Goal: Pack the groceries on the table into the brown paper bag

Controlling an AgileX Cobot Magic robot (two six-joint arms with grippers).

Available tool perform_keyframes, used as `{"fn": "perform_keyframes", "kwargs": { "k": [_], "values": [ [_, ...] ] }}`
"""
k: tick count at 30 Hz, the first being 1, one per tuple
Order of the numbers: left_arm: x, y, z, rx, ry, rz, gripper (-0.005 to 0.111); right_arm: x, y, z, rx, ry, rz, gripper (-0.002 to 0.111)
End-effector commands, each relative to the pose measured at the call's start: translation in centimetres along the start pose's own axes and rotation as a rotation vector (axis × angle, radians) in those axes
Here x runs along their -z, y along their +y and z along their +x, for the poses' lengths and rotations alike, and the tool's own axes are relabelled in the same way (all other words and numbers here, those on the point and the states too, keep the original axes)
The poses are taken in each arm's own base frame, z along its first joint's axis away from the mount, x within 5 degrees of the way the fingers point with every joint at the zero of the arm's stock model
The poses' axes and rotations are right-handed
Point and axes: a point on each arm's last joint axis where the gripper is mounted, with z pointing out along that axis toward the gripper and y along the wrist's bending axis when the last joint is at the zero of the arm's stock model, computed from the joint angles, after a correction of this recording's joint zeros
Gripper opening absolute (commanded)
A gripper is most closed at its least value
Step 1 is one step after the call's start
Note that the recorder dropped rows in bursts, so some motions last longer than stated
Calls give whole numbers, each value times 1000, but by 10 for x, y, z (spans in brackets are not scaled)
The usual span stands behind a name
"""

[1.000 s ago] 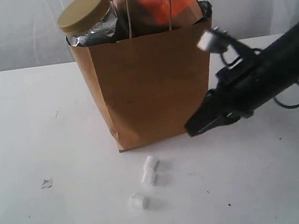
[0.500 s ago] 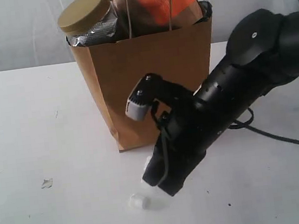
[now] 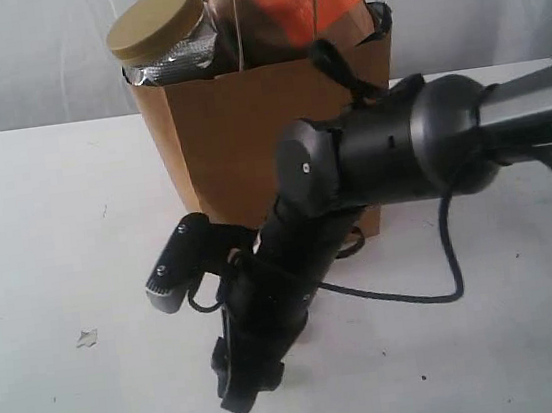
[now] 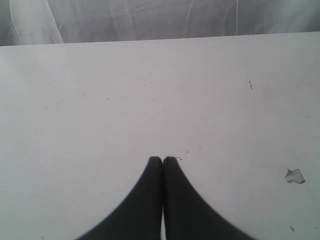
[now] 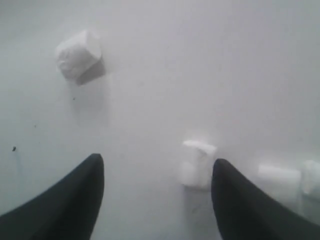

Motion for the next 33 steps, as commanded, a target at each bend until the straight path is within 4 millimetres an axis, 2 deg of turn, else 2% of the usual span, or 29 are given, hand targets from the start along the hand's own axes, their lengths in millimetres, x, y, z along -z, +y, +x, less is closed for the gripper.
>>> {"fn": "perform_keyframes", "kwargs": {
  "k": [1,7,14,21,27,31,33],
  "values": [
    [0,0,0,2,-5,0,0,-9,-9,-9,-22,35,58,59],
    [0,0,0,2,-5,0,0,-29,-14,-2,-25,94,46,59],
    [0,0,0,2,-5,0,0,-32,-14,-2,48,108,52,49],
    [0,0,0,2,-5,0,0,-45,-17,2,52,124,50,45],
    [0,0,0,2,-5,0,0,-47,-18,2,52,124,51,26],
    [0,0,0,2,-5,0,0,-47,-17,3,50,129,47,19],
    [0,0,0,2,-5,0,0,-41,-16,1,52,122,47,16]
  ]
}}
